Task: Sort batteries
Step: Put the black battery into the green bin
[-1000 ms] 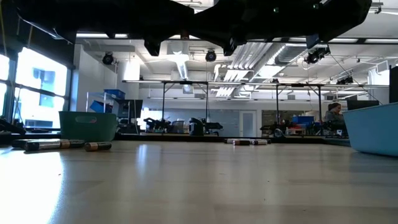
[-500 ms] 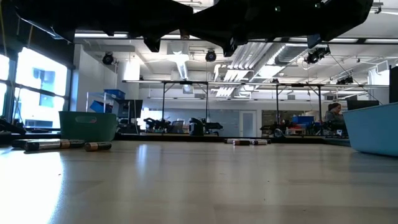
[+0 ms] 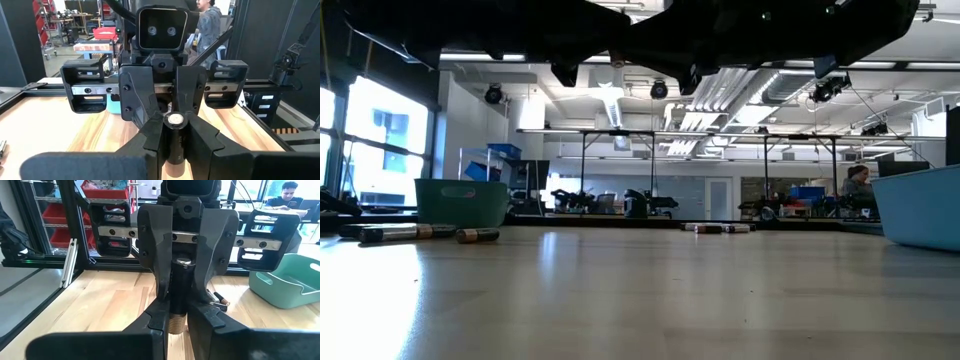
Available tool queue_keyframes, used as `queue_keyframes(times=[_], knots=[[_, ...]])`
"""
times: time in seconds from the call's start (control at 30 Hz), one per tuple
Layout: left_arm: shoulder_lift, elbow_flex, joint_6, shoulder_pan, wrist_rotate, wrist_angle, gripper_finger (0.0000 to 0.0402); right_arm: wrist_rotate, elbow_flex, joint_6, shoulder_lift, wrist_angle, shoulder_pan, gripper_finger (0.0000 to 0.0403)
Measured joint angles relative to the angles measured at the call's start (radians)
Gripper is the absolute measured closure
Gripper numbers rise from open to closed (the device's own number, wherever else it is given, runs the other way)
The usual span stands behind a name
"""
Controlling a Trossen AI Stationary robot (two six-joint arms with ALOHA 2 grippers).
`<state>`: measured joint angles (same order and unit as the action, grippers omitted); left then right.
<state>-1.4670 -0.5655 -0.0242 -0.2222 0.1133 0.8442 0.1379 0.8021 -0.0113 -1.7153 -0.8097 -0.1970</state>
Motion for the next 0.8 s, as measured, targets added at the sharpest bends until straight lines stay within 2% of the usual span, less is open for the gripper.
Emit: queue_keyframes(times=[0.17, 0.43, 0.53, 0.6, 0.7, 0.8], knots=[[0.000, 0.000, 0.000, 0.000, 0.000, 0.001, 0.0357, 0.009, 0.000, 0.001, 0.000, 0.000, 0.000, 0.0355], [0.000, 0.000, -0.018, 0.000, 0.012, -0.016, 0.0358, 0.006, 0.000, -0.014, 0.000, 0.015, 0.000, 0.0249], [0.000, 0.000, -0.019, 0.000, 0.018, -0.039, 0.0358, 0.010, 0.001, -0.022, 0.007, 0.054, -0.001, 0.0226], [0.008, -0.002, -0.022, 0.001, 0.027, -0.063, 0.0358, 0.047, 0.002, -0.015, 0.019, 0.096, -0.001, 0.0222], [0.039, 0.000, -0.027, -0.009, 0.002, -0.116, 0.0360, 0.163, -0.005, 0.004, 0.039, 0.193, 0.005, 0.0220], [0.068, 0.000, -0.027, -0.008, 0.032, -0.165, 0.0360, 0.267, -0.004, 0.043, 0.060, 0.278, 0.001, 0.0220]])
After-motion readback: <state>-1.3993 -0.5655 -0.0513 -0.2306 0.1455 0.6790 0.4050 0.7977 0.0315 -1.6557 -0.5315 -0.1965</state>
